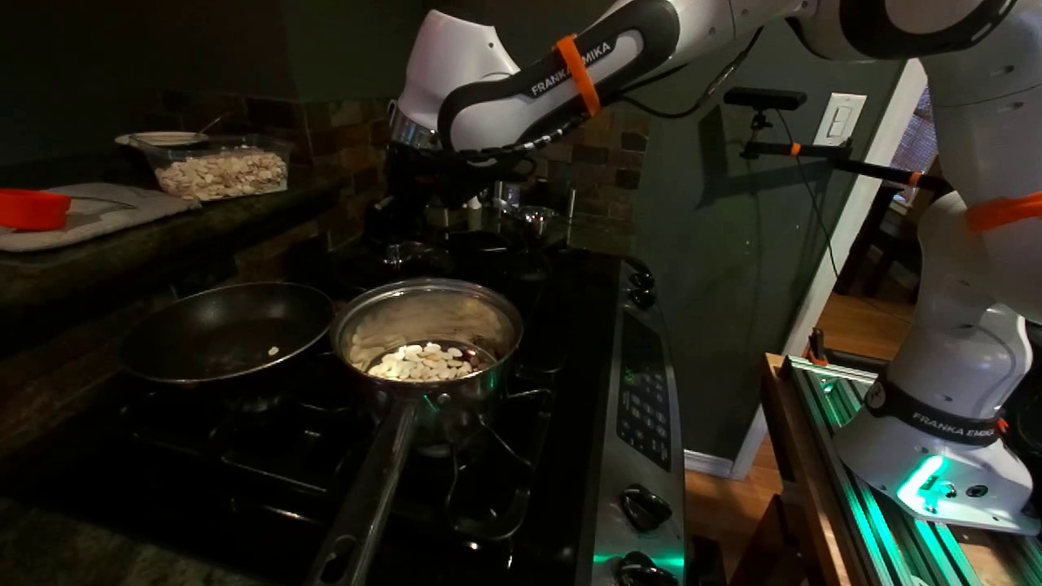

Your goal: Put the lid on the pot

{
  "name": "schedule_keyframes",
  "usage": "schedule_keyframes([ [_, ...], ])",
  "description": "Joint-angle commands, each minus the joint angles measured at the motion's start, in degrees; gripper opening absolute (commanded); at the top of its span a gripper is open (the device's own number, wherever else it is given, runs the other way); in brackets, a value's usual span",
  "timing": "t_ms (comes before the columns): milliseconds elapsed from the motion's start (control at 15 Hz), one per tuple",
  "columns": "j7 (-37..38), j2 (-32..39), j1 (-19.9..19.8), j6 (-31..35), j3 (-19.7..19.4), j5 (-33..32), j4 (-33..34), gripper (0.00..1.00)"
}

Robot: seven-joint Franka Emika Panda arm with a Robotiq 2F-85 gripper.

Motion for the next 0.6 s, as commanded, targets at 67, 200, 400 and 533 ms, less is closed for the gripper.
schedule_keyframes([
  [67, 3.17, -0.04, 1.41, -5.77, -0.73, -0.74, 1.97, 0.50],
  [200, 3.61, -0.14, 1.55, -8.75, -0.57, -0.71, 2.54, 0.69],
  [400, 4.34, -0.22, 1.66, -12.90, -0.37, -0.78, 3.48, 0.82],
  [533, 4.75, -0.12, 1.70, -14.30, -0.33, -0.85, 4.07, 0.73],
])
